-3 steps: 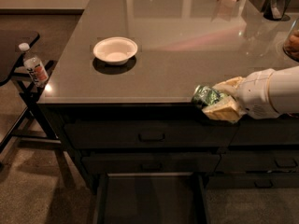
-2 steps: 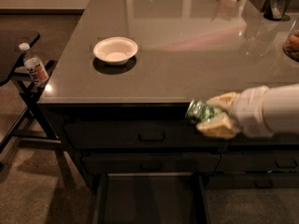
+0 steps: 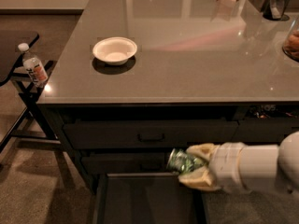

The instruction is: Place green can into bottom drawer

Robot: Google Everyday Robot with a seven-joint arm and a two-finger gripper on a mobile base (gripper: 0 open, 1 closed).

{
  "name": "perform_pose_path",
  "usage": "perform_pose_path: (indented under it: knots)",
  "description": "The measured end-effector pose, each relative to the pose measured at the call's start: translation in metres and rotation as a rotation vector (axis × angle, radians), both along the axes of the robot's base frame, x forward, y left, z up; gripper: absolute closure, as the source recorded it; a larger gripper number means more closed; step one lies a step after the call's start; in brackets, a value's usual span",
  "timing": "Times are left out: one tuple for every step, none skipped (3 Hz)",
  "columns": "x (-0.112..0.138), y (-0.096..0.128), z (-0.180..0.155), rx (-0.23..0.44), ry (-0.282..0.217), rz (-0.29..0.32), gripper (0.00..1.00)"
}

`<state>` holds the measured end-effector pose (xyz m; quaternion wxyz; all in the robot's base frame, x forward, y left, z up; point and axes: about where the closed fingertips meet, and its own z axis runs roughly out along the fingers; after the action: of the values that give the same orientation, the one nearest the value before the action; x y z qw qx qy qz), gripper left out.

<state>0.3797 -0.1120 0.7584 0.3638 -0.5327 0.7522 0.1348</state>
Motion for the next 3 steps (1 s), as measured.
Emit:
perform_pose_path:
  knots:
    - [0.0, 0.02, -0.045, 0.054, 0.01, 0.012, 1.0]
    - [0.02, 0.02, -0.101, 0.132, 0.043, -0.052, 1.0]
    - [0.02, 0.02, -0.101, 0.132, 0.043, -0.052, 1.0]
